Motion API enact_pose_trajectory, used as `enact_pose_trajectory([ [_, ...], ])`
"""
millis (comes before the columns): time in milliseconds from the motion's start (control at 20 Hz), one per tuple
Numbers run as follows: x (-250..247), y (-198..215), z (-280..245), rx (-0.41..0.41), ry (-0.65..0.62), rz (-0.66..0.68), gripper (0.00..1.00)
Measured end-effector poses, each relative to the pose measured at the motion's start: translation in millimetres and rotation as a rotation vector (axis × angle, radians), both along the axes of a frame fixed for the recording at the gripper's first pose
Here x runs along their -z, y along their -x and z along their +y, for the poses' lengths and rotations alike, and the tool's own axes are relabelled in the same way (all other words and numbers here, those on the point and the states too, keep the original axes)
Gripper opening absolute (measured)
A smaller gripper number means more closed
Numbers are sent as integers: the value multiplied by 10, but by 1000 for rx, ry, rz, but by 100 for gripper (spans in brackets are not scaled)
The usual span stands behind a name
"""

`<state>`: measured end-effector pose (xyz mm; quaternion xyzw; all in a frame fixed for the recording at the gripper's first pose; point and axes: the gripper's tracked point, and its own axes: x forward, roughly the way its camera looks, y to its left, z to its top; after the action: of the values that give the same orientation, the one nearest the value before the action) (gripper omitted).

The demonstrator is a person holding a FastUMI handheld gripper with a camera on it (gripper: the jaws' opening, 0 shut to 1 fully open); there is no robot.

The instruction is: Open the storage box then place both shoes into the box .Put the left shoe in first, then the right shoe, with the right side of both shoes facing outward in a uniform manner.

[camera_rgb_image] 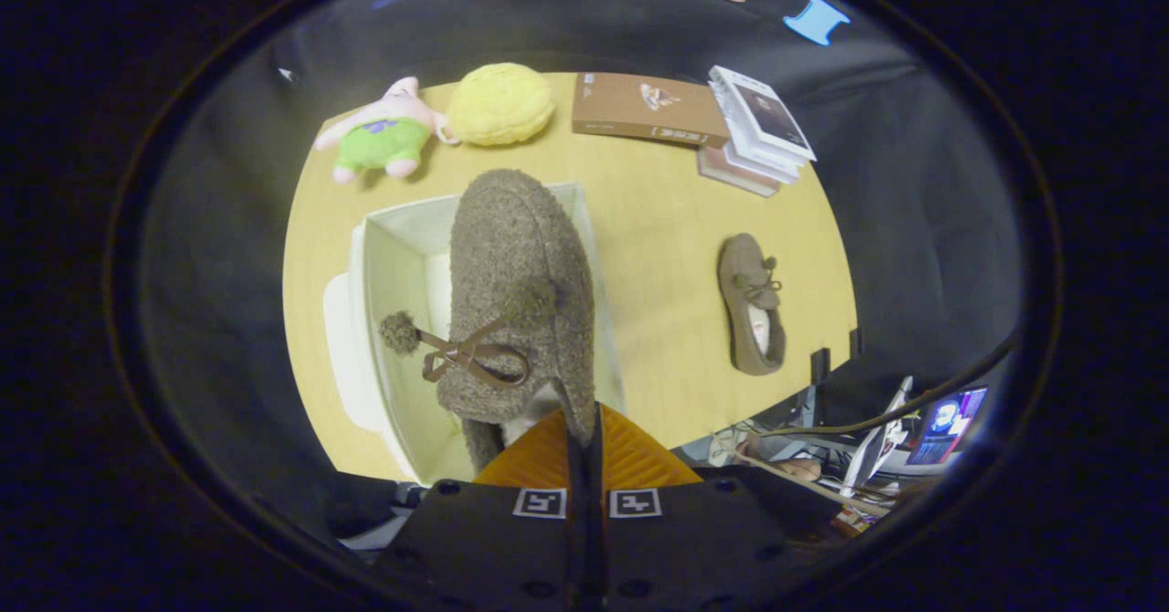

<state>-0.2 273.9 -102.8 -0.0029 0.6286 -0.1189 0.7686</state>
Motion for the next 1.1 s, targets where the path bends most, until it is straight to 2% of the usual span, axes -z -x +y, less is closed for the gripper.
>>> enact_pose_trajectory([
  [200,436,-93,214,-34,-12,52,3],
  [600,1224,-253,689,-69,-149,68,3],
  [800,1473,-211,805,-104,-172,84,4],
  [950,1478,-187,815,-127,-163,88,5],
  [1100,1445,-164,813,-145,-179,81,37],
])
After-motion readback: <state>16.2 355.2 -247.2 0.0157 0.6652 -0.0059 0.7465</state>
